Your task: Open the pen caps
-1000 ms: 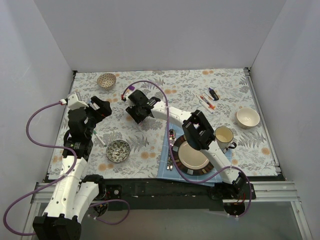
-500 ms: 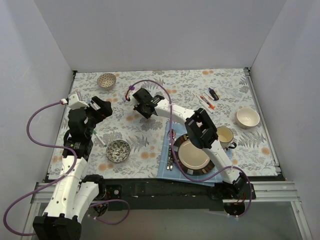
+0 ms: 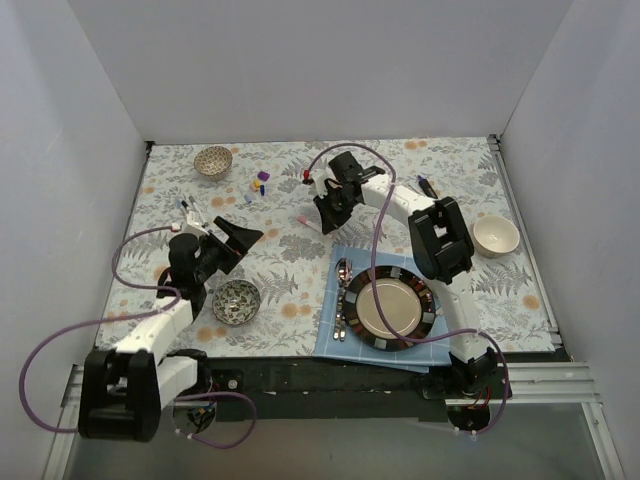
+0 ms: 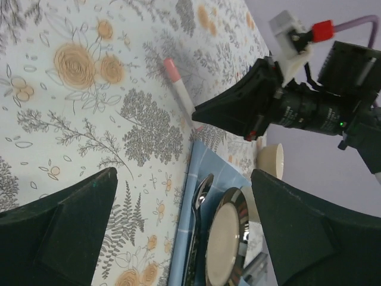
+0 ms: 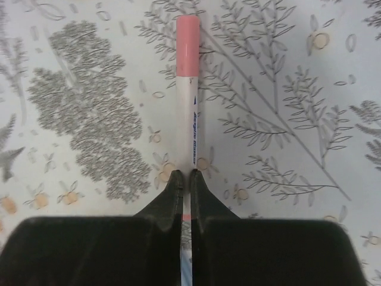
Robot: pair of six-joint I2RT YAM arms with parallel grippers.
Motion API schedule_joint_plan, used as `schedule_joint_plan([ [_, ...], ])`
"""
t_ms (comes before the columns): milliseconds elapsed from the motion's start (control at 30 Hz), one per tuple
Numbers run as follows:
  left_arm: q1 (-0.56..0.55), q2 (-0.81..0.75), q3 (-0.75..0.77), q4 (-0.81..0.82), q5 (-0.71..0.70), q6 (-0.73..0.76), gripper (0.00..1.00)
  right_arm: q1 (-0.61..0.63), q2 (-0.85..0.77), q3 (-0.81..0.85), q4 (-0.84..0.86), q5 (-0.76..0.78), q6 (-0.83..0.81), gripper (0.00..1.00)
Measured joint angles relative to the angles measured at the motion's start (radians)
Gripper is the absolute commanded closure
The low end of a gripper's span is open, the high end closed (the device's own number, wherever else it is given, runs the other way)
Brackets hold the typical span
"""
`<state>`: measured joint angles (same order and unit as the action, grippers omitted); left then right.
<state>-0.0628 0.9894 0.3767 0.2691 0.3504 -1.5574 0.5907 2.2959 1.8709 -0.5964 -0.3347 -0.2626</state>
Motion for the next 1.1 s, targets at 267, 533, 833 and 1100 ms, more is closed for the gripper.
schedule_joint_plan([
  [267,-0.012,0.362,0.044,0.294,0.121,-0.187,0.1,-0.032,-0.046,-0.049,-0.003,-0.362,0.056,0.99],
  [533,-0.067,0.498,0.126,0.403,0.125,-0.22,0.11,-0.028,-0.066,-0.06,0.018,-0.521,0.102,0.91],
  [833,-0.078,0.324,0.154,0.142,-0.086,-0.094,0.02,0.063,-0.066,-0.04,-0.046,-0.257,-0.012,0.3],
  [1100,-0.075,-0.132,0.298,-0.16,-0.404,0.105,0.02,0.264,-0.053,0.05,-0.078,-0.076,-0.074,0.02],
])
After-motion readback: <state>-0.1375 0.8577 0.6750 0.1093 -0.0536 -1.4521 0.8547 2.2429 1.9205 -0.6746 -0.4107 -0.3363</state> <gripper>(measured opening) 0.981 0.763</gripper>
